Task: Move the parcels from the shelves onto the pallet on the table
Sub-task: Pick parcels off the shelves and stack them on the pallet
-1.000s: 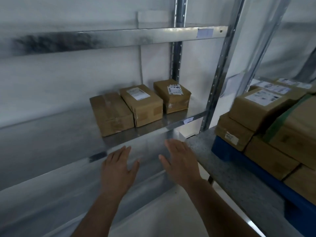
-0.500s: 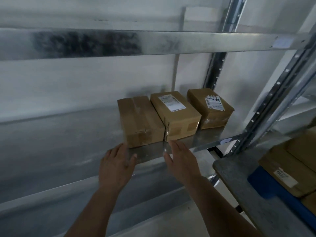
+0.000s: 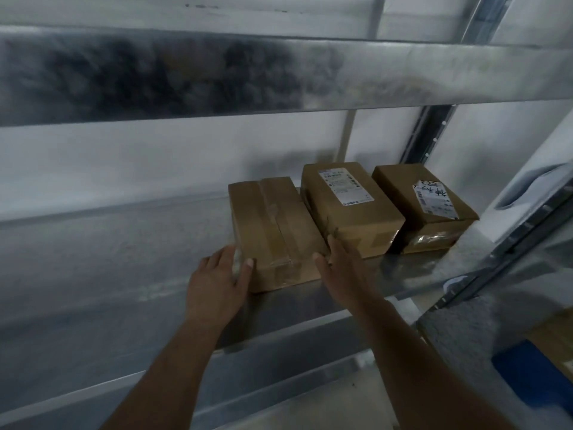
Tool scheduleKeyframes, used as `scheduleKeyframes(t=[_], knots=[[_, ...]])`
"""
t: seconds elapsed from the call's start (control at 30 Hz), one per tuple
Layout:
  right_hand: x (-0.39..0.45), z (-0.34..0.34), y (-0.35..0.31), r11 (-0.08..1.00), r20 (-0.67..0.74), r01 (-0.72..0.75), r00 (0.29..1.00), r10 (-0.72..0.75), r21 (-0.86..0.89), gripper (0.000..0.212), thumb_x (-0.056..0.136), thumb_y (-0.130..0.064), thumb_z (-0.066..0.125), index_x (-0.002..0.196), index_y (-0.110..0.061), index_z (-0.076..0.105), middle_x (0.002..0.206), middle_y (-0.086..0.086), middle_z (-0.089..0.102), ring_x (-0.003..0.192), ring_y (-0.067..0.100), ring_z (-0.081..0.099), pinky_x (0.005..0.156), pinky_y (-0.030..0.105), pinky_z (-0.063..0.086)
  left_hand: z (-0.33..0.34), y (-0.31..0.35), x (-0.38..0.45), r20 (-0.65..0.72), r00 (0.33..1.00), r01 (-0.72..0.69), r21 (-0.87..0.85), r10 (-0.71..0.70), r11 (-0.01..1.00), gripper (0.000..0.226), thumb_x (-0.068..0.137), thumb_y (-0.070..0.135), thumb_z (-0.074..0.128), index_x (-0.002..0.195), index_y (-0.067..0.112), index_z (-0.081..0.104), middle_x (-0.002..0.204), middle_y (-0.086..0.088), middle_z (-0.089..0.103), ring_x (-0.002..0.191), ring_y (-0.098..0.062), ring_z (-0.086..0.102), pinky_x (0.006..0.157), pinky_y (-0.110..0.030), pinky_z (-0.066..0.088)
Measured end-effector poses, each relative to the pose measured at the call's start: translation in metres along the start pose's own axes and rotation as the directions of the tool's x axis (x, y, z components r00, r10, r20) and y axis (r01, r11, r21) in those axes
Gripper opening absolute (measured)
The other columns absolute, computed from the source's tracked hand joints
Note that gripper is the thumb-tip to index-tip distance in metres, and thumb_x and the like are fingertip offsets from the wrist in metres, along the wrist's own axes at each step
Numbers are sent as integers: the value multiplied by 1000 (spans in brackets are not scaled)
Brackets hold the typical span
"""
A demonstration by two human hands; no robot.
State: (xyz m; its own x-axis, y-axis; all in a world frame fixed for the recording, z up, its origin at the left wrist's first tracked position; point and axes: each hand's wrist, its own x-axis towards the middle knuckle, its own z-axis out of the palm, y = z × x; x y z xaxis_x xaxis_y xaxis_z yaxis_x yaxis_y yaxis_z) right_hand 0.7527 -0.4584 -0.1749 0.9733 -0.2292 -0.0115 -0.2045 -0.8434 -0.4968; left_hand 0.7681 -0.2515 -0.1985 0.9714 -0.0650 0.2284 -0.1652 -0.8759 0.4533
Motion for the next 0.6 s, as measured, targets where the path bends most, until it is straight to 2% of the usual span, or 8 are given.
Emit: scheduleKeyframes(t=[0.1, 0.2, 0.33, 0.43, 0.5, 0.6], knots=[[14, 0, -7, 998, 1, -4, 1000, 4, -59, 47, 100, -38, 36, 139, -11, 39, 133, 10, 51, 121, 25, 48, 95, 37, 38, 3, 5, 13, 109, 990, 88, -20, -86, 996, 57, 96, 50, 32, 142, 15, 36, 144, -6, 43, 132, -26, 36, 103, -38, 34], [22, 5, -14, 996, -22, -6, 1000, 4, -86, 40, 101, -36, 37, 130, -10, 46, 127, 11, 53, 111, 25, 53, 87, 34, 42, 12, 2, 24, 233, 963, 161, -88, -136, 983, 61, 95, 55, 29, 143, 19, 35, 142, -7, 46, 129, -27, 42, 104, -39, 37], [25, 9, -14, 997, -18, -52, 998, 53, 54, 43, 97, -32, 45, 133, -8, 44, 134, 9, 42, 113, 24, 49, 90, 33, 40, 13, 2, 23, 309, 936, 262, -287, -170, 921, 48, 96, 49, 36, 138, 26, 41, 134, -3, 54, 120, -26, 52, 100, -37, 41], [24, 9, -8, 972, 72, -94, 994, 80, 218, 56, 93, -30, 52, 142, -9, 36, 134, 8, 45, 116, 23, 49, 96, 38, 43, 8, 4, 13, 312, 935, 284, -372, -169, 884, 46, 98, 41, 40, 141, 27, 37, 136, -1, 52, 121, -24, 52, 98, -33, 39], [19, 8, -5, 951, 139, -116, 987, 78, 286, 58, 93, -26, 51, 145, -10, 32, 131, 4, 48, 113, 19, 50, 87, 31, 44, 6, 7, 1, 289, 943, 283, -428, -167, 858, 46, 98, 37, 41, 142, 27, 34, 137, -1, 52, 119, -22, 52, 95, -30, 38], [9, 6, -3, 930, 191, -105, 981, 39, 352, 54, 94, -17, 50, 144, -9, 31, 114, -2, 50, 89, 8, 53, 66, 19, 40, 4, 14, -15, 266, 950, 277, -481, -162, 832, 48, 98, 33, 42, 144, 28, 29, 139, 2, 49, 120, -21, 51, 91, -26, 34]])
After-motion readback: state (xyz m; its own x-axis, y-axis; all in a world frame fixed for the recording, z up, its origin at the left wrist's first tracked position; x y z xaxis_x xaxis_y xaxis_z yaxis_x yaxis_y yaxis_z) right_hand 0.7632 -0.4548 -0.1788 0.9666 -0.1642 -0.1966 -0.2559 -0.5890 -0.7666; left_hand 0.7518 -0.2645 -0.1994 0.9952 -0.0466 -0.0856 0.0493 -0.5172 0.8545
